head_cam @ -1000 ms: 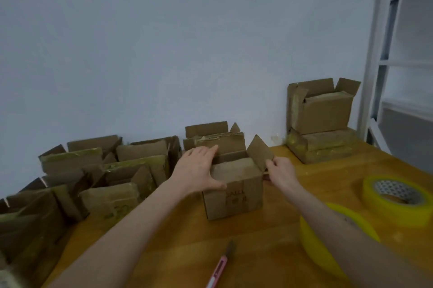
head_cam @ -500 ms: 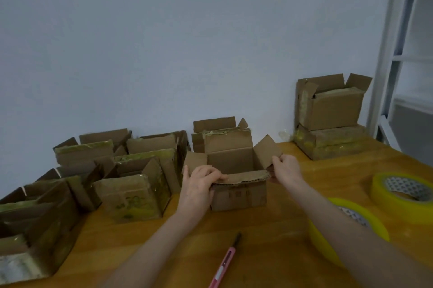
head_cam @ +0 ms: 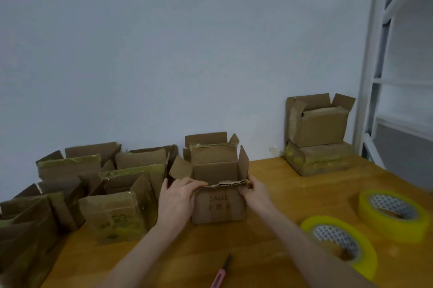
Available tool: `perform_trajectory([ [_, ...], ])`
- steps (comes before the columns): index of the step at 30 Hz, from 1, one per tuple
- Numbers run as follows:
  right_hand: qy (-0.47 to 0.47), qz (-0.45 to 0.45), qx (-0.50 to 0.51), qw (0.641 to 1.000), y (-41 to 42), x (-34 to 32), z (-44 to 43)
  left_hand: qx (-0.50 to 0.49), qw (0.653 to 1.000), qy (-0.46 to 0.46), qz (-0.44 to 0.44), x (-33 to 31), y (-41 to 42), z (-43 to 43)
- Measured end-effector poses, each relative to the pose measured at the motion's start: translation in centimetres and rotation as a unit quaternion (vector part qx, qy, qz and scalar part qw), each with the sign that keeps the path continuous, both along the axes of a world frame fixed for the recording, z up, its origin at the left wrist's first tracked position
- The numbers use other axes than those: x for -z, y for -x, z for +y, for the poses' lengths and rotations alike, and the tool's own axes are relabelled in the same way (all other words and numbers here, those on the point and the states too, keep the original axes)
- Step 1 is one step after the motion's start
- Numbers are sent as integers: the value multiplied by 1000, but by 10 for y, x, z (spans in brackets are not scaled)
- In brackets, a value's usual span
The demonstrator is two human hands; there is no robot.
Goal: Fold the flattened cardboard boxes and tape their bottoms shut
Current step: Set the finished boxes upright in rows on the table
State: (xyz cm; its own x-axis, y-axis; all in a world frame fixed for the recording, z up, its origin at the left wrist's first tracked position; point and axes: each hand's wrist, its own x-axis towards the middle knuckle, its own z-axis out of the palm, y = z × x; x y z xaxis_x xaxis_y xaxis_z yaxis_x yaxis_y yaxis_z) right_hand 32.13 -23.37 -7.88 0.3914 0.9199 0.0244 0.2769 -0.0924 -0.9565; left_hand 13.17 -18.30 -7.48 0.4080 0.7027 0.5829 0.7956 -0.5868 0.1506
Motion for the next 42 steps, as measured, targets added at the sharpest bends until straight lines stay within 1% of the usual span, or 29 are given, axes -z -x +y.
perform_trajectory([
  [5, -4, -5, 29, 1000, 11, 2, 26, -13, 1000, 12, 11, -7, 5, 22],
  [9, -6, -10, 0, 1000, 11, -3, 34, -19, 999, 27, 35, -9, 3, 34],
  [11, -7, -17, 0, 1000, 10, -2, 34, -12, 999, 13, 52, -5, 5, 38],
  [13, -12, -19, 14, 1000, 10, -1, 33, -10, 999, -18, 50, 0, 9, 38],
  [15, -12, -22, 20, 999, 10, 1, 30, -22, 999, -35, 5, 6, 12, 30],
  [17, -4, -22, 17, 1000, 12, 4, 29, -43, 995, -29, -91, 16, 12, 13],
  [18, 1, -23, 14, 1000, 12, 6, 30, -49, 989, -5, -139, 20, 11, 2],
  [19, 8, -23, 11, 1000, 12, 8, 30, -52, 981, 38, -182, 24, 8, -7],
  [21, 17, -14, -2, 1000, 13, 13, 31, -73, 952, 150, -256, 29, 2, -13],
  [22, 18, -6, -11, 1000, 14, 16, 32, -90, 934, 209, -276, 30, 0, -8],
  [24, 15, 13, -27, 999, 16, 19, 34, -85, 910, 293, -282, 29, -4, 7],
  [26, 9, 18, -30, 999, 18, 19, 34, -38, 901, 330, -278, 28, -5, 20],
  [28, 1, 16, -25, 1000, 18, 18, 29, -14, 891, 346, -293, 29, -5, 20],
  [32, -34, -8, -3, 999, 18, 9, 4, 7, 898, 319, -303, 24, 0, -5],
  [37, -89, -45, 41, 994, 35, -8, -45, 18, 913, 269, -306, 10, 17, -62],
  [40, -121, -70, 67, 988, 57, -11, -73, -5, 925, 224, -308, 5, 39, -95],
  [42, -146, -80, 49, 985, 79, -11, -88, -33, 931, 192, -308, 1, 63, -115],
])
